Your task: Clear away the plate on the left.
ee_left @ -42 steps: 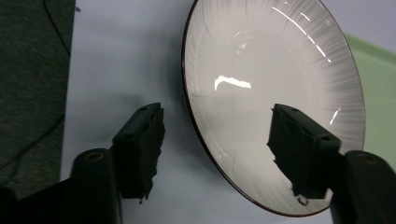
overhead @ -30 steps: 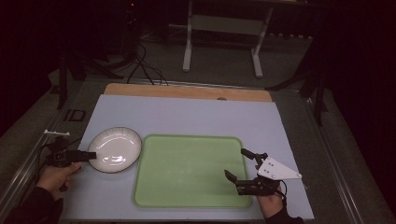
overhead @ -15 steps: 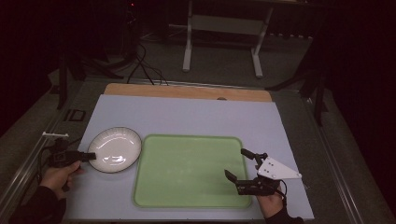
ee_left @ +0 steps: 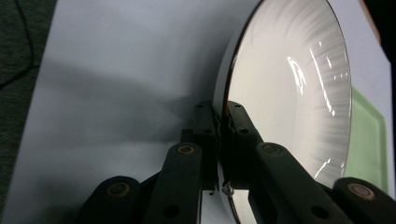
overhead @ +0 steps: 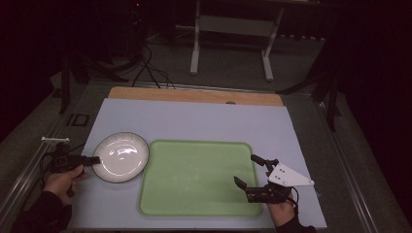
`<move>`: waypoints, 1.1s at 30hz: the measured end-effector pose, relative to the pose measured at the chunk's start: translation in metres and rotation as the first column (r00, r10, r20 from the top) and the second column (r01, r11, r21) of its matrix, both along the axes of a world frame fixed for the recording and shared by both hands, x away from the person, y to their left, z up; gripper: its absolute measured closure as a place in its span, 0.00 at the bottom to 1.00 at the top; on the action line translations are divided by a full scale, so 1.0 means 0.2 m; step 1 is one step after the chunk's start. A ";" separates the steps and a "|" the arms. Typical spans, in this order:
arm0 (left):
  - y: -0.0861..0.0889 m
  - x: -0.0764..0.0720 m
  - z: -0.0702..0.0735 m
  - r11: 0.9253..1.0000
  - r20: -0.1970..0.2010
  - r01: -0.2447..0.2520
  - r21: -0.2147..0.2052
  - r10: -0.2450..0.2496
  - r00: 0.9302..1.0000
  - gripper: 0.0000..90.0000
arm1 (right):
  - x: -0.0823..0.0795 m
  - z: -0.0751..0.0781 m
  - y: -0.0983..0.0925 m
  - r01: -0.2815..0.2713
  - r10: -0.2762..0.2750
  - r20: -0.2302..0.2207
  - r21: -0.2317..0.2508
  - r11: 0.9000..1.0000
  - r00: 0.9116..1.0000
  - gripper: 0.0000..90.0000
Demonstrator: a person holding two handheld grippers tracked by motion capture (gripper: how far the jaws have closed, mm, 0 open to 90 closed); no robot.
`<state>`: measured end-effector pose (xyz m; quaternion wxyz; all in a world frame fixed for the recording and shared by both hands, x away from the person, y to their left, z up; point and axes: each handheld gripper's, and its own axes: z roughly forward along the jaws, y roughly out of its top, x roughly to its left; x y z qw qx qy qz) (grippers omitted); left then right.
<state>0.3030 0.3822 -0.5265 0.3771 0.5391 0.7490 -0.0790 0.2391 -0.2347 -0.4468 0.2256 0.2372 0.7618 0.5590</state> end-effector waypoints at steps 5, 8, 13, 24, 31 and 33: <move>0.03 -0.01 0.03 1.000 0.009 -0.007 0.002 0.007 1.000 0.95 | 0.00 0.00 0.00 0.002 -0.002 0.000 0.001 1.000 1.000 0.15; 0.03 -0.01 0.05 1.000 0.020 -0.007 0.013 0.006 1.000 0.94 | 0.00 0.00 0.00 0.004 -0.004 -0.007 0.005 1.000 1.000 0.15; 0.03 -0.02 0.08 1.000 0.028 0.010 0.007 -0.010 1.000 0.94 | 0.01 0.00 -0.01 0.006 -0.006 -0.007 0.007 1.000 1.000 0.15; 0.02 -0.04 0.16 1.000 0.072 0.020 0.000 -0.020 0.997 0.94 | 0.01 0.00 -0.01 0.006 -0.006 -0.006 0.009 1.000 1.000 0.15; -0.04 -0.03 0.21 0.998 0.099 0.063 -0.006 -0.062 0.993 0.94 | 0.01 0.00 -0.01 0.006 -0.006 -0.007 0.009 1.000 1.000 0.15; -0.06 -0.03 0.23 0.997 0.103 0.079 -0.010 -0.077 0.992 0.94 | 0.01 0.00 -0.01 0.006 -0.006 -0.007 0.008 1.000 1.000 0.15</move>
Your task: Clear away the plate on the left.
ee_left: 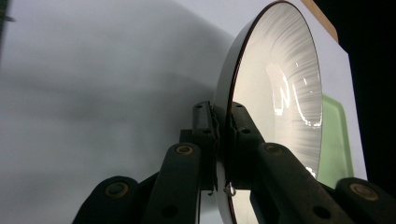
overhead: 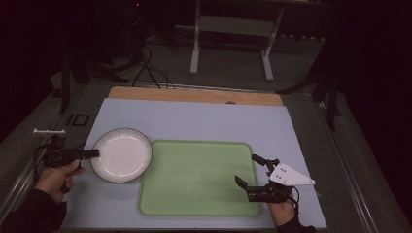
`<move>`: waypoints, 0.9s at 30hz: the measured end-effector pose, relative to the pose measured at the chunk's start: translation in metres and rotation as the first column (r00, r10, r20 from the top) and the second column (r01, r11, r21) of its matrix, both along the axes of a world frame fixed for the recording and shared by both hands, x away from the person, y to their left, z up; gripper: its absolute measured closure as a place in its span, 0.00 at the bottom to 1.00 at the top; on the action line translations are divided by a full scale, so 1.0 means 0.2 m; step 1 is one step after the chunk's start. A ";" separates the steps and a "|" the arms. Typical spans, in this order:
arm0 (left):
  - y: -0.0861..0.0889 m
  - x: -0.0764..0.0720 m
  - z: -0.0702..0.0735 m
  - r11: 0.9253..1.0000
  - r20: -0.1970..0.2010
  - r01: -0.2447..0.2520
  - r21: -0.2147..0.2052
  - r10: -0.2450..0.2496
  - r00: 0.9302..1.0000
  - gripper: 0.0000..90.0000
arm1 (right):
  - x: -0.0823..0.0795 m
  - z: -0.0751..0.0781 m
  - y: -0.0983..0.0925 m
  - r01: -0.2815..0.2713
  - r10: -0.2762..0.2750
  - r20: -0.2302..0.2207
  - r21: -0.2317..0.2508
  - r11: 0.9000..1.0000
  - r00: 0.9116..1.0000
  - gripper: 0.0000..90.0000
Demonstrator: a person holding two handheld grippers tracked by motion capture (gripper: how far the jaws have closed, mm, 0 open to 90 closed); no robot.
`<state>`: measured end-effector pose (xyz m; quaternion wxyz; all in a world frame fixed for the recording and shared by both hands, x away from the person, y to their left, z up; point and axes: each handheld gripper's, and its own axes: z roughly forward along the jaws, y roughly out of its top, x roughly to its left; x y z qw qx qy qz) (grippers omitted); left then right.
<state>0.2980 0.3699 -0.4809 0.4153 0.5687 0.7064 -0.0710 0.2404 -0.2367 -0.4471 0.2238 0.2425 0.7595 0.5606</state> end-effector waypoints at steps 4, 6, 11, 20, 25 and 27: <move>-0.04 0.01 0.03 1.000 0.007 0.027 0.008 -0.027 1.000 0.94 | 0.00 0.00 0.00 -0.001 0.001 -0.001 0.000 1.000 1.000 0.15; -0.08 0.01 0.05 0.999 0.017 0.039 0.017 -0.039 0.999 0.94 | 0.00 0.00 0.00 -0.001 0.001 0.000 0.000 1.000 1.000 0.15; -0.14 0.02 0.08 0.997 0.039 0.072 0.011 -0.073 0.997 0.94 | 0.00 0.00 0.00 -0.002 0.002 -0.002 -0.001 1.000 1.000 0.15; -0.28 0.03 0.15 0.987 0.064 0.158 -0.002 -0.158 0.985 0.94 | 0.00 0.00 0.00 -0.004 0.004 0.000 -0.001 1.000 1.000 0.15; -0.35 0.03 0.17 0.979 0.080 0.204 -0.003 -0.203 0.976 0.94 | 0.00 0.00 0.00 -0.005 0.005 -0.001 0.000 1.000 1.000 0.15; -0.38 0.04 0.18 0.976 0.086 0.219 -0.002 -0.218 0.972 0.94 | 0.00 0.00 0.00 -0.006 0.006 -0.001 0.000 1.000 1.000 0.15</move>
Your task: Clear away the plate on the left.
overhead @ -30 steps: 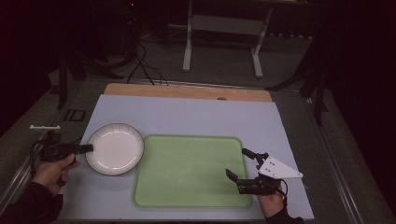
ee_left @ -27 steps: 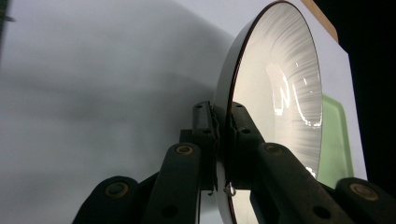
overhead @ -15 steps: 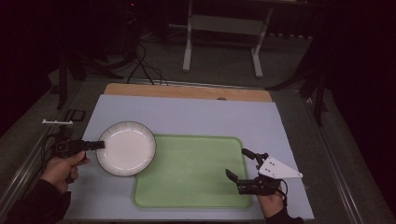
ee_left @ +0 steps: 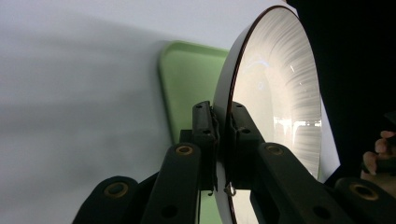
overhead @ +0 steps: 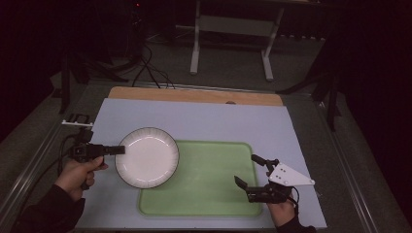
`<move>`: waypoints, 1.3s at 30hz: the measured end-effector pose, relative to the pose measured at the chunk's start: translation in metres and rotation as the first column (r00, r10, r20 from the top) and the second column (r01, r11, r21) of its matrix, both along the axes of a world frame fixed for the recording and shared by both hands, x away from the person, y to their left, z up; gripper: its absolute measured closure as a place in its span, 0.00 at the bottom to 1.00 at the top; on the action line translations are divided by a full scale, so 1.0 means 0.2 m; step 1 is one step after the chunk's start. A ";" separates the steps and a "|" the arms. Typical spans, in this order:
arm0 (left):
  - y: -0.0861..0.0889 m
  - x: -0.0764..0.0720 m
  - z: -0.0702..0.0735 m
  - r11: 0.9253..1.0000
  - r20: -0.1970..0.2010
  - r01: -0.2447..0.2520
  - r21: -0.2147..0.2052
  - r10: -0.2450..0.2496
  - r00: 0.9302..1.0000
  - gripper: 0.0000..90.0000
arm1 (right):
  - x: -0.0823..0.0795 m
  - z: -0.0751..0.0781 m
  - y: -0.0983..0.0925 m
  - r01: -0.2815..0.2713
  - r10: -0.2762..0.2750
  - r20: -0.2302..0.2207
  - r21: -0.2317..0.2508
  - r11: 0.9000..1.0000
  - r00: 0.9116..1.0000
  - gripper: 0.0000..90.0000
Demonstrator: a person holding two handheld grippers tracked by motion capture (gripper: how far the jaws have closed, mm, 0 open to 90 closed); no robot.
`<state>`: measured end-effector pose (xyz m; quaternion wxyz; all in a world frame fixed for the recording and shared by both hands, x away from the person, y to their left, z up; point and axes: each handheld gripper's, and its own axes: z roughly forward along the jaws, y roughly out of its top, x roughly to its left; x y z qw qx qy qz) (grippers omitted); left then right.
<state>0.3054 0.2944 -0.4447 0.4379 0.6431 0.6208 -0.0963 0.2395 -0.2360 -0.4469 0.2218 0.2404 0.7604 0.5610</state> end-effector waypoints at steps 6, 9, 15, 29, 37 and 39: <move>-0.10 0.02 0.02 0.999 0.010 0.041 0.003 -0.041 0.999 0.94 | -0.01 0.00 0.00 -0.001 0.001 0.007 -0.002 1.000 1.000 0.15; -0.16 0.04 0.02 0.998 0.012 0.071 0.003 -0.071 0.997 0.94 | -0.01 0.00 0.00 -0.001 0.001 0.008 -0.002 1.000 1.000 0.15; -0.28 0.07 0.02 0.992 0.013 0.126 -0.003 -0.126 0.992 0.94 | -0.01 0.00 0.00 -0.002 0.002 0.011 -0.001 1.000 1.000 0.15; -0.53 0.16 -0.02 0.975 -0.009 0.222 -0.005 -0.222 0.975 0.94 | -0.01 0.01 -0.01 0.000 0.000 0.008 0.007 1.000 1.000 0.15; -0.67 0.20 -0.06 0.962 -0.028 0.274 -0.001 -0.274 0.961 0.94 | -0.01 0.01 -0.01 -0.002 0.002 0.008 0.007 1.000 1.000 0.15; -0.70 0.20 -0.08 0.957 -0.033 0.289 0.005 -0.289 0.957 0.94 | -0.01 0.01 -0.01 -0.001 0.001 0.008 0.008 1.000 1.000 0.15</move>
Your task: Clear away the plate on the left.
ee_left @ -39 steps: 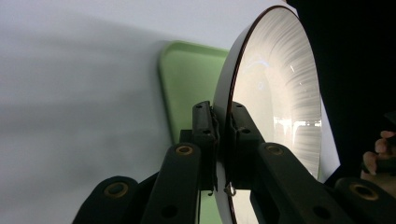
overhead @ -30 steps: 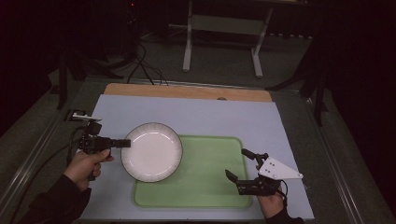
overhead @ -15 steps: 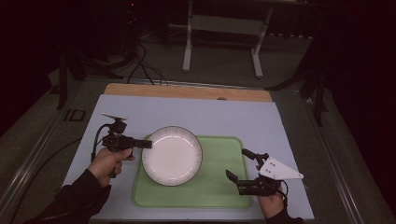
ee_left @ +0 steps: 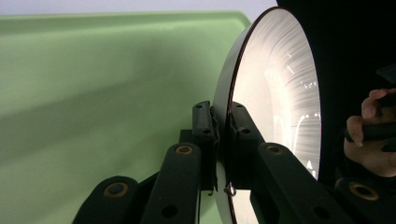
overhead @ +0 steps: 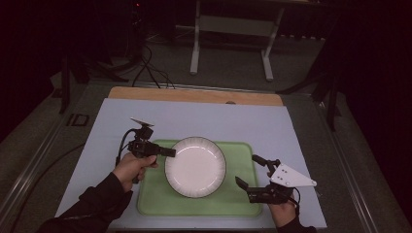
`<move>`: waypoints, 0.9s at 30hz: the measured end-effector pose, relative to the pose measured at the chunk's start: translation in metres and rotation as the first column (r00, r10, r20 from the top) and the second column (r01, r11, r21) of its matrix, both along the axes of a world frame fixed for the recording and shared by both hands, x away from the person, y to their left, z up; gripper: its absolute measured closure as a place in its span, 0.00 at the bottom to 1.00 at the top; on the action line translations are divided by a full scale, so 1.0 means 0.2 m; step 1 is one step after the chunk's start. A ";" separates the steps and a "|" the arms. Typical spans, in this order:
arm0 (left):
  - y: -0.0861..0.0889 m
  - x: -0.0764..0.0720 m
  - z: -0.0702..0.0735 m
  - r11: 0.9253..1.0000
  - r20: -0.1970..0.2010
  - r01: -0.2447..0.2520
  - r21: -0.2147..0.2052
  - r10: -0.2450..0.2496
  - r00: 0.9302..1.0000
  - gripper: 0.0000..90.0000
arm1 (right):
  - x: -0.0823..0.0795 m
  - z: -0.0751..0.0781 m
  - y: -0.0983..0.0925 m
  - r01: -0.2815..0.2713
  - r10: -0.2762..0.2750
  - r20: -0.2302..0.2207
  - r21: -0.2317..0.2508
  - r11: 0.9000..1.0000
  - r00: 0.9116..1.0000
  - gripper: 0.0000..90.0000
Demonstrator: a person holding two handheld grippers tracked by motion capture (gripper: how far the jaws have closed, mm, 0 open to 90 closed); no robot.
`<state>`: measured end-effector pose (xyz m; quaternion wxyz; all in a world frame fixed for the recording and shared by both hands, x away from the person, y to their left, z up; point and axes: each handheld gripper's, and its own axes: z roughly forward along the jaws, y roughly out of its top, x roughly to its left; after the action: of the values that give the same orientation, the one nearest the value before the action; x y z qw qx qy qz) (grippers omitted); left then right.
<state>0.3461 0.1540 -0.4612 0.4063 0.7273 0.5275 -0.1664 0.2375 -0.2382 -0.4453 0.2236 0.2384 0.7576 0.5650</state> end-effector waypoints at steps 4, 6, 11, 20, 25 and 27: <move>-0.05 0.02 -0.05 1.000 -0.015 0.009 0.006 -0.009 1.000 0.94 | 0.00 0.00 0.00 0.001 -0.001 -0.002 0.002 1.000 1.000 0.15; -0.07 0.02 -0.07 1.000 -0.026 0.011 0.011 -0.011 1.000 0.94 | 0.00 0.00 0.00 0.000 0.000 -0.003 0.003 1.000 1.000 0.15; -0.10 0.03 -0.11 1.000 -0.038 0.007 0.026 -0.006 0.999 0.94 | 0.00 0.00 0.00 -0.001 0.001 -0.002 0.002 1.000 1.000 0.15; -0.13 0.05 -0.21 0.999 -0.078 -0.016 0.048 0.020 0.997 0.93 | 0.00 0.00 -0.01 -0.001 0.001 -0.004 0.002 1.000 1.000 0.15; -0.11 0.07 -0.27 0.998 -0.115 -0.032 0.049 0.038 0.993 0.93 | 0.00 0.00 0.00 -0.003 0.003 -0.007 0.002 1.000 1.000 0.15; -0.11 0.06 -0.27 0.997 -0.108 -0.046 0.062 0.052 0.993 0.93 | 0.00 -0.01 0.00 -0.003 0.003 -0.009 0.002 1.000 1.000 0.15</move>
<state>0.3589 0.1312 -0.5153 0.3591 0.7156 0.5714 -0.1803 0.2381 -0.2389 -0.4463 0.2191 0.2400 0.7583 0.5652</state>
